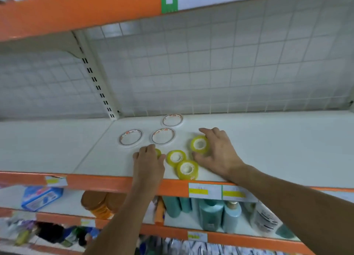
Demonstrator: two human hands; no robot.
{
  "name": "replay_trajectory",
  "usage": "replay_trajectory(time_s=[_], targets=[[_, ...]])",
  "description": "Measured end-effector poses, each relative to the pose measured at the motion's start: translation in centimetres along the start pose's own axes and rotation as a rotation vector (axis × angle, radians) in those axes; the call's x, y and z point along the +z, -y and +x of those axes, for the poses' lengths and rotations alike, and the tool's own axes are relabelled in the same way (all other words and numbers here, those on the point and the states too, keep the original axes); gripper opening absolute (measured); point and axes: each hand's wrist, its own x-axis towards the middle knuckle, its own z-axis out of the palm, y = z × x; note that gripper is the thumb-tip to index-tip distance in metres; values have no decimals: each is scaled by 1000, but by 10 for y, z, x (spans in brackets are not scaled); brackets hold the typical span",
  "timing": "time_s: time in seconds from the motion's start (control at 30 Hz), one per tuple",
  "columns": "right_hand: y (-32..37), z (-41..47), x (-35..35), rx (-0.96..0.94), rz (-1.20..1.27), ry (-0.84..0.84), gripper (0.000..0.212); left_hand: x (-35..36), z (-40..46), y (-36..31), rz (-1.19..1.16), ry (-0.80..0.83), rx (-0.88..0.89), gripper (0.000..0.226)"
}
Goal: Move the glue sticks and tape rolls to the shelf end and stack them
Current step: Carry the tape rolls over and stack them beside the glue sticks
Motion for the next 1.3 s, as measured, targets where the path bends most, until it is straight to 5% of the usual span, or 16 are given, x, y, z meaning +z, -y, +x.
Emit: replay_trajectory(time_s=[0.2,0.63,1.3], targets=[[-29,-7,-57,123,-253,136,59,-28,15,-51,-16,-14,157,48],[-122,-86,-218,351,-358,60,65,6,-31,-254,-100,307,500,56],[-265,-261,-419,661,-532,-36,64,86,-144,-551,-112,462,930,56]])
